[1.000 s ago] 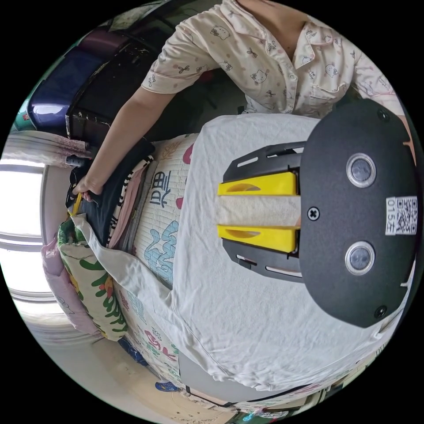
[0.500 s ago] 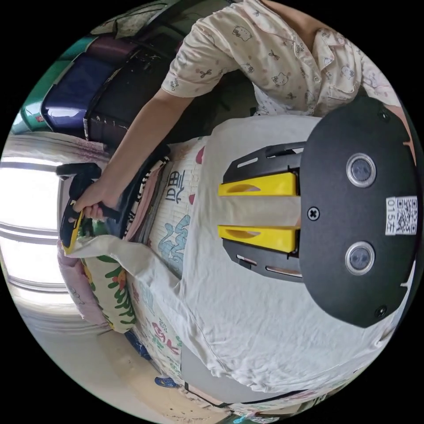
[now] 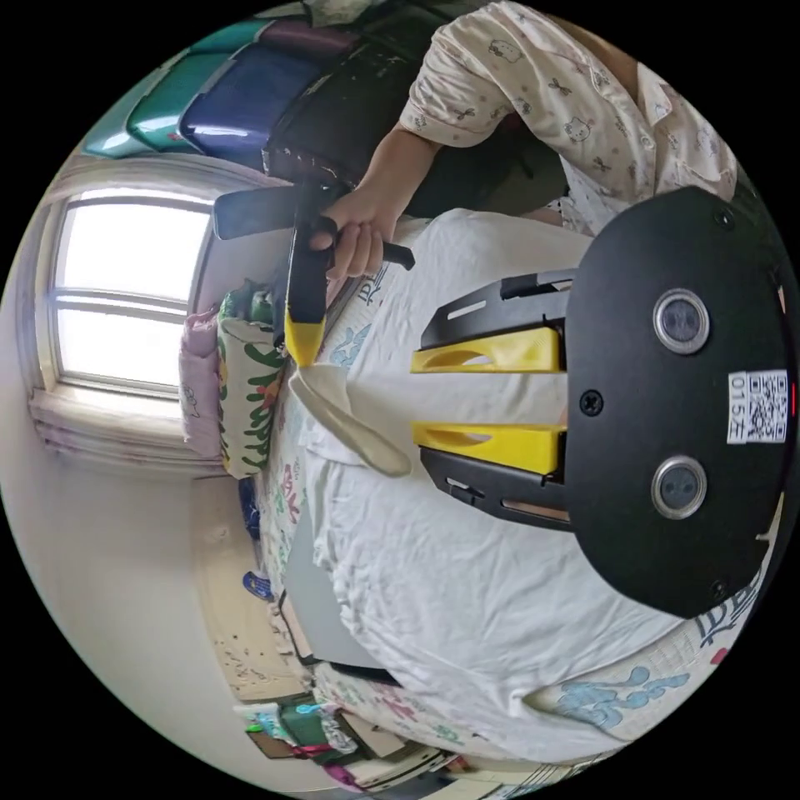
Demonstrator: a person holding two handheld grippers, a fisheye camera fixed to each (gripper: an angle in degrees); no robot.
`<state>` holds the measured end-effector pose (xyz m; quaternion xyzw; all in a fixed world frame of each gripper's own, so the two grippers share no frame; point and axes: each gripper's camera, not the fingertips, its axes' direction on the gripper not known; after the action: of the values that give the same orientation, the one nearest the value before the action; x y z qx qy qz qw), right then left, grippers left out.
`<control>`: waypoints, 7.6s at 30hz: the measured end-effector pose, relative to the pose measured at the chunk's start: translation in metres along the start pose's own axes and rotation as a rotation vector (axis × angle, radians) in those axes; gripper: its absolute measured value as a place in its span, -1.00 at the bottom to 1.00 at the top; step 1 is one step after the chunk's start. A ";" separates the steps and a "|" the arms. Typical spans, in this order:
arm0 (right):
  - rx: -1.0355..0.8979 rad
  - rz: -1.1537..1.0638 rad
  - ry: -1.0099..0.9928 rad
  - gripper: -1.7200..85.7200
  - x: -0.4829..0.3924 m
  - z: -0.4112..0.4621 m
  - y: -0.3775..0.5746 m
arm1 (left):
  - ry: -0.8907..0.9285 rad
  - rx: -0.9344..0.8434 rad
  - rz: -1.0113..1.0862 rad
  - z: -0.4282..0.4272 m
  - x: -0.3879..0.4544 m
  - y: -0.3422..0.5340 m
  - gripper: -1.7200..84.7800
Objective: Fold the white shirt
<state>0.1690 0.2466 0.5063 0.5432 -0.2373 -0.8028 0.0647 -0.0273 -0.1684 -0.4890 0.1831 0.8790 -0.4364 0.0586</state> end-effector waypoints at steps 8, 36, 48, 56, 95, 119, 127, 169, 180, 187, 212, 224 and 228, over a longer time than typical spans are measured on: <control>-0.046 0.011 0.084 -0.98 0.001 -0.015 0.020 | -0.085 -0.011 0.013 0.000 -0.013 0.021 -0.74; -0.050 0.021 0.047 -0.97 0.096 -0.058 0.046 | -0.221 0.335 0.533 0.005 -0.010 0.197 -0.89; -0.101 0.019 0.451 -0.79 0.196 -0.089 0.016 | -0.435 0.441 0.363 -0.070 -0.037 0.235 -0.95; -0.287 0.003 0.571 -0.76 0.295 -0.050 -0.015 | -0.581 0.342 0.330 -0.107 -0.006 0.336 -0.95; -0.427 -0.166 1.102 -0.98 0.466 0.048 -0.086 | -0.600 0.208 -0.024 -0.081 0.161 0.415 -0.90; -0.188 -0.333 1.140 -0.98 0.474 0.002 -0.051 | -0.567 0.139 0.132 -0.125 0.373 0.312 -0.84; -0.274 -0.548 1.350 -0.98 0.484 0.048 -0.013 | -0.450 0.246 0.095 -0.208 0.416 0.249 -0.92; -0.469 -0.636 1.415 -0.98 0.561 0.119 0.050 | -0.514 0.501 -1.573 -0.623 -0.208 -0.027 -0.73; -0.439 -0.694 1.461 -0.98 0.543 0.121 0.059 | -0.652 0.707 -1.161 -0.550 -0.108 -0.007 -0.96; -0.328 -0.710 1.398 -0.98 0.513 0.100 0.059 | -0.631 0.236 0.214 -0.312 0.222 -0.139 -0.95; -0.347 -0.652 0.157 -0.73 0.319 -0.008 -0.007 | -0.953 -0.134 0.608 0.084 0.403 0.131 -0.94; -0.547 -0.802 0.174 -0.88 0.270 0.044 -0.011 | -0.821 -0.058 0.488 0.062 0.355 0.133 -0.83; -0.443 -0.780 0.165 -0.90 0.271 0.004 0.000 | -0.774 -0.030 0.264 0.000 0.287 0.127 -0.78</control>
<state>0.0569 0.1496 0.2796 0.6271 0.1685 -0.7526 -0.1092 -0.2462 -0.0205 -0.6587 0.1158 0.7672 -0.4491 0.4430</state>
